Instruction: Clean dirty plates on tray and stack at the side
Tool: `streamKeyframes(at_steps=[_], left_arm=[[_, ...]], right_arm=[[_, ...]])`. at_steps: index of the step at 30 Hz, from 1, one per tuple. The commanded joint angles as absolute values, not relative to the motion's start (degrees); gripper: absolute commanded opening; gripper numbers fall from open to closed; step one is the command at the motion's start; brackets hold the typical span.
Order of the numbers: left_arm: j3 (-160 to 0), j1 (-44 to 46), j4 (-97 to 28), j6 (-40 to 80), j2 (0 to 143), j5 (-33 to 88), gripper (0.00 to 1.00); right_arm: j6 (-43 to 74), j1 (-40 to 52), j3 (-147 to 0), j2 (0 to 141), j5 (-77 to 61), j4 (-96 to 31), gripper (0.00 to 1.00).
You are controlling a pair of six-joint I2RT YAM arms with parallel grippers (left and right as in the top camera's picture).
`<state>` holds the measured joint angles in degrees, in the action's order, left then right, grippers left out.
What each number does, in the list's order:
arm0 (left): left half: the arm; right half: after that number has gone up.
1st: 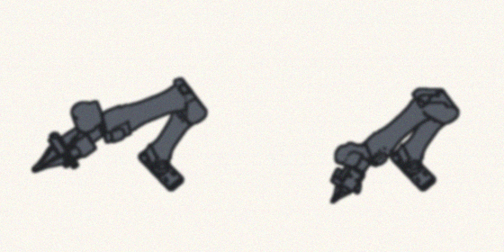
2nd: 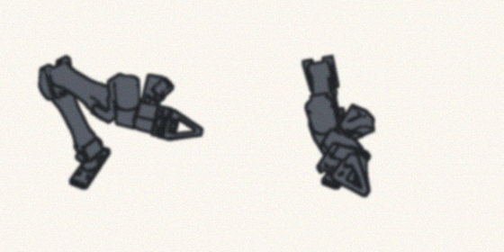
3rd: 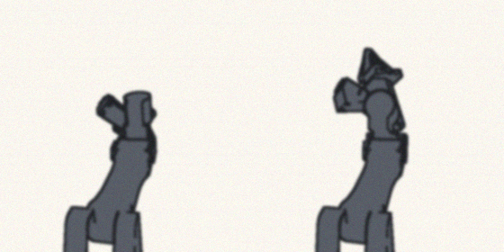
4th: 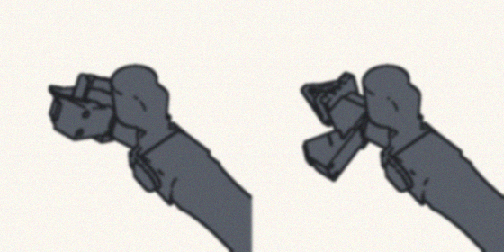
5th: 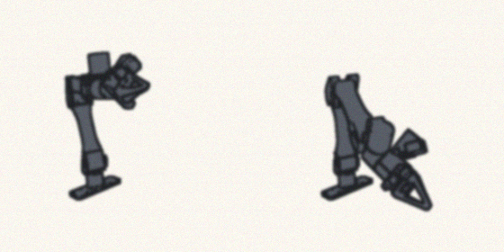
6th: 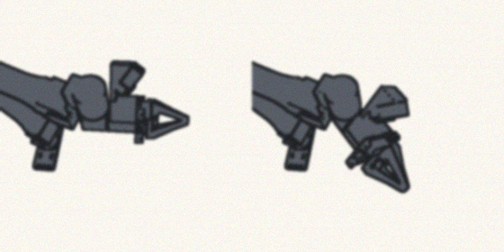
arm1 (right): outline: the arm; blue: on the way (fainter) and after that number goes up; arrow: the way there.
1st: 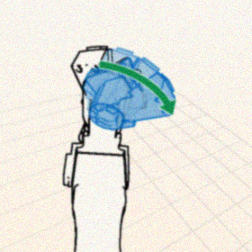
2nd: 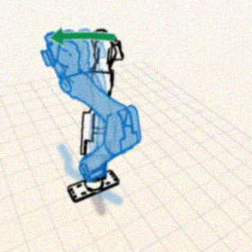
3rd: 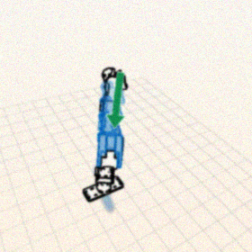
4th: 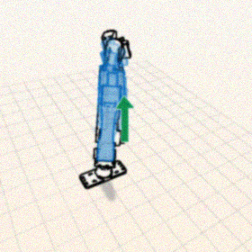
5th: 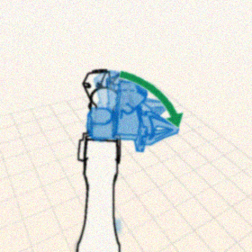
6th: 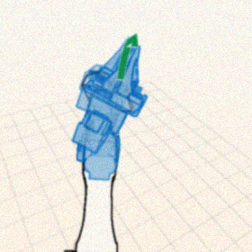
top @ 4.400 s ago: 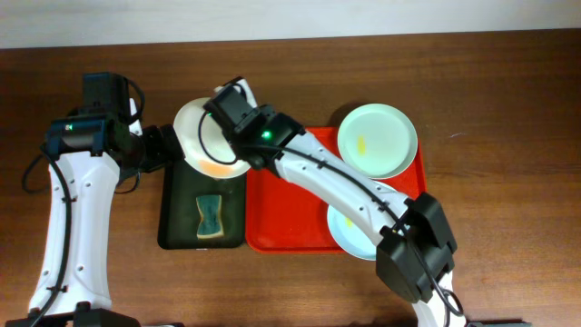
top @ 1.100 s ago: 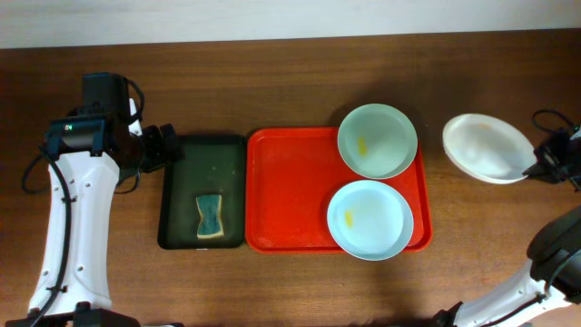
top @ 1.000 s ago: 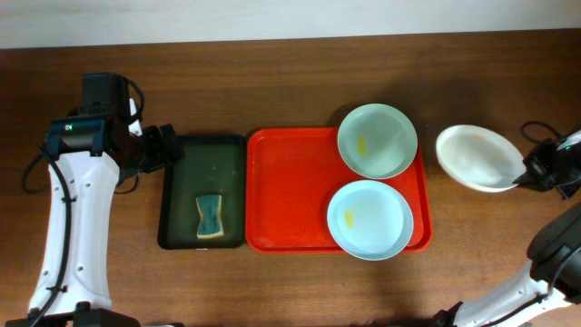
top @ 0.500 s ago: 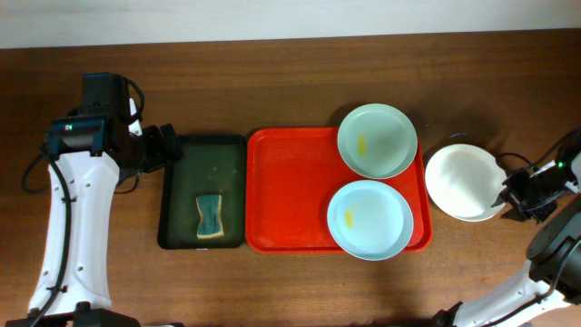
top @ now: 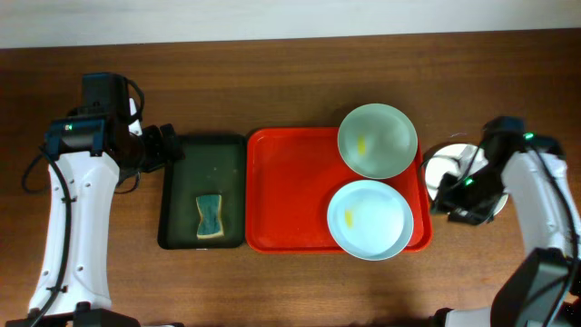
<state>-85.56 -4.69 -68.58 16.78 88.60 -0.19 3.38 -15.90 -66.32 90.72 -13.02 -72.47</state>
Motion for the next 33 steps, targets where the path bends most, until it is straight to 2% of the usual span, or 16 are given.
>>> streamKeyframes(at_steps=[1,8,11,12,13,18,23,25,28,32,33], left_arm=[[-85.9,-4.8,-68.7,17.3,88.4,0.2,0.99],[-85.9,-4.8,-68.7,17.3,88.4,0.2,0.99],[-85.9,-4.8,-68.7,17.3,88.4,0.2,0.99],[-85.9,-4.8,-68.7,17.3,88.4,0.2,0.99],[-85.9,-4.8,-68.7,17.3,88.4,0.2,0.99],[-85.9,-4.8,-68.7,17.3,88.4,0.2,0.99],[-85.9,-4.8,-68.7,17.3,88.4,0.2,0.99],[-85.9,-4.8,-68.7,17.3,88.4,0.2,0.99],[-85.9,-4.8,-68.7,17.3,88.4,0.2,0.99],[-85.9,-4.8,-68.7,17.3,88.4,0.2,0.99],[-85.9,-4.8,-68.7,17.3,88.4,0.2,0.99]], right_arm=[[8.5,-12.6,-57.5,90.7,-13.5,-64.6,0.41],[10.0,-6.8,-49.8,90.8,-13.4,-55.1,0.40],[10.9,-6.7,-48.4,91.2,-13.3,-52.7,0.23],[11.5,-6.7,-48.2,91.2,-13.9,-52.4,0.09],[11.5,-6.7,-48.2,91.2,-16.3,-52.4,0.04],[11.5,-4.5,-48.2,91.2,-27.3,-51.5,0.04],[26.4,6.2,-48.2,91.2,-27.6,-40.6,0.04],[35.3,12.1,-48.2,91.2,-23.4,-33.5,0.04],[41.0,18.7,-48.2,91.2,-13.2,-30.6,0.04],[41.1,22.5,-48.2,91.2,-10.2,-26.9,0.04],[41.0,23.0,-48.2,91.3,-9.4,-25.6,0.07]])
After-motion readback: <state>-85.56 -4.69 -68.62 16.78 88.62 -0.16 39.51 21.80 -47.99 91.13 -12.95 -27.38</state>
